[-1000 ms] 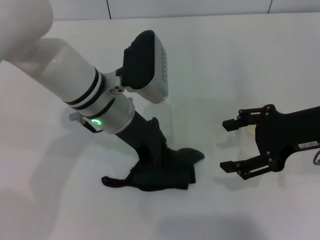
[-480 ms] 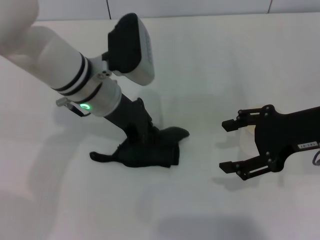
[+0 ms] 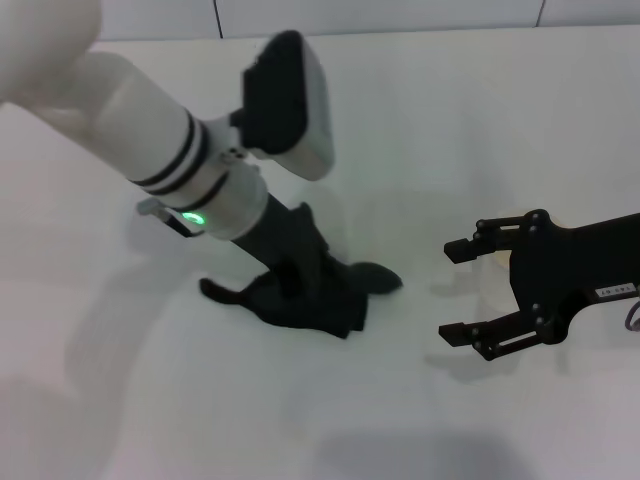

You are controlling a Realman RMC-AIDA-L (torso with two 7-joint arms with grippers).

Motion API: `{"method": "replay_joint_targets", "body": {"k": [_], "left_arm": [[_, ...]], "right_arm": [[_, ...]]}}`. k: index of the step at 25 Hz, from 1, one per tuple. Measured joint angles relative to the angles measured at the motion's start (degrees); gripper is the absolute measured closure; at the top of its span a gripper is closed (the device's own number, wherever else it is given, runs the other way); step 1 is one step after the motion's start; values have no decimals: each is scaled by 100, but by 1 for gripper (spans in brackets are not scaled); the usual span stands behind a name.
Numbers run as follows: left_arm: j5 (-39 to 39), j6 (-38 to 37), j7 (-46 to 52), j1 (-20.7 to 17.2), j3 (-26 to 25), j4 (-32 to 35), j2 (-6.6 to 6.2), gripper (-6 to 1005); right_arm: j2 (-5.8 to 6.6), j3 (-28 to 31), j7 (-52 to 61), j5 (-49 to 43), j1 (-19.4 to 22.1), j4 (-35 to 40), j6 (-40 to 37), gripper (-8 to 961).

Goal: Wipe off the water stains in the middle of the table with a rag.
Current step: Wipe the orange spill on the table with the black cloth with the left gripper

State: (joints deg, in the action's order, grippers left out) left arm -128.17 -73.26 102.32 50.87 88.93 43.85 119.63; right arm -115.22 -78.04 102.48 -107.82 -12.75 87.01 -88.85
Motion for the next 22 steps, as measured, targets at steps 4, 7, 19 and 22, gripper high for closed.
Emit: {"method": "replay_joint_targets", "body": {"k": [4, 7, 19, 22], "left_arm": [[238, 3, 2, 46, 332, 97, 0, 899], [475, 2, 0, 83, 569, 114, 1, 899], [656, 108, 19, 42, 795, 185, -18, 899], [465, 148, 19, 15, 529, 159, -31, 899]], "right_arm": [[0, 0, 0, 0, 0, 0, 0, 96], [0, -1, 0, 0, 0, 1, -1, 96], [0, -1, 0, -2, 10, 57, -2, 96], [0, 0, 0, -2, 17, 59, 0, 96]]}}
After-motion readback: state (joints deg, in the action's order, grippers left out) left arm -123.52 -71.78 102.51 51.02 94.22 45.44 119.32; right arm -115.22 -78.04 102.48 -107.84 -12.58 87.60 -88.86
